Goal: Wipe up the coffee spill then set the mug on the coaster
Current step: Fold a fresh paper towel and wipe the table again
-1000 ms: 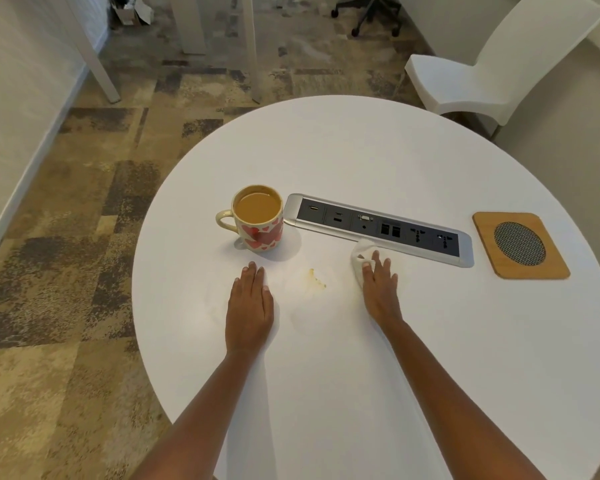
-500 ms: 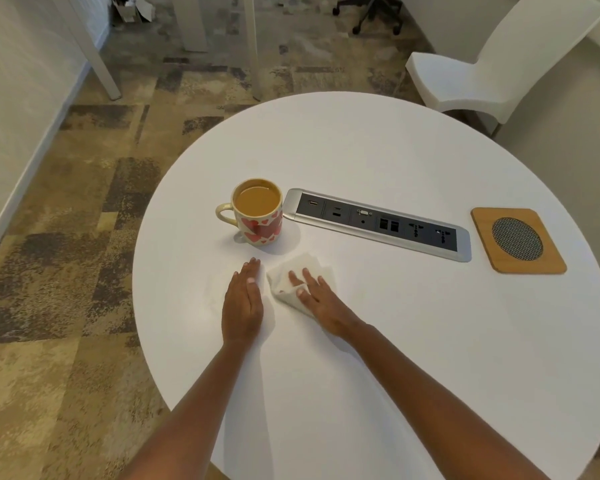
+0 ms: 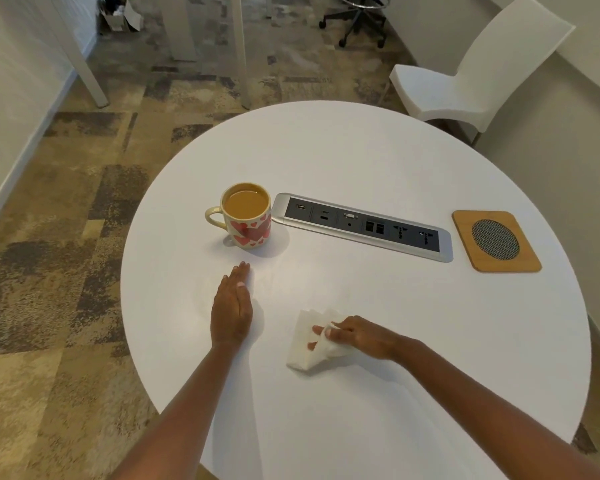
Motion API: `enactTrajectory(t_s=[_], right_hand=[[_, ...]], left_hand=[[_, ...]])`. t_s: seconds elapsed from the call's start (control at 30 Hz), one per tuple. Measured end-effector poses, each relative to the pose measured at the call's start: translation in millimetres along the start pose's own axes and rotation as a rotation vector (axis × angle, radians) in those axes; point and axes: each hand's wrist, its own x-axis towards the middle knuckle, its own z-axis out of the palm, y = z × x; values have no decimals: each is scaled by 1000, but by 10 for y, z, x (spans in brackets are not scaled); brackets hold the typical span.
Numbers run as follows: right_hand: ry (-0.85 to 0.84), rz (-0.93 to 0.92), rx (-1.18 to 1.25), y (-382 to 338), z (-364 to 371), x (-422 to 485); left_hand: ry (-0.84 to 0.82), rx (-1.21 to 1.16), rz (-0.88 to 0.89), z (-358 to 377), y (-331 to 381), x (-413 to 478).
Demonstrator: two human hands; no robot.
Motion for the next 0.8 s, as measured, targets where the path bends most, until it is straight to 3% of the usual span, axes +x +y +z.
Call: enactTrajectory(t_s=[0.1, 0.27, 0.37, 0.57, 0.67, 0.8], right_hand=[[168, 14, -19, 23, -224, -107], [689, -33, 389, -14, -662, -217], [845, -13, 515, -94, -813, -108], [725, 46, 1074, -106, -725, 77], [692, 135, 1108, -1, -657, 94], [659, 111, 1043, 99, -583, 94]], left_hand=[[-1, 4, -2, 3, 2, 2], [-11, 27, -2, 7, -5, -1], [-23, 44, 4, 7, -14, 2], [-15, 35, 18, 4, -5, 13], [-15, 34, 23, 5, -7, 26], [-9, 41, 20, 24, -23, -5]])
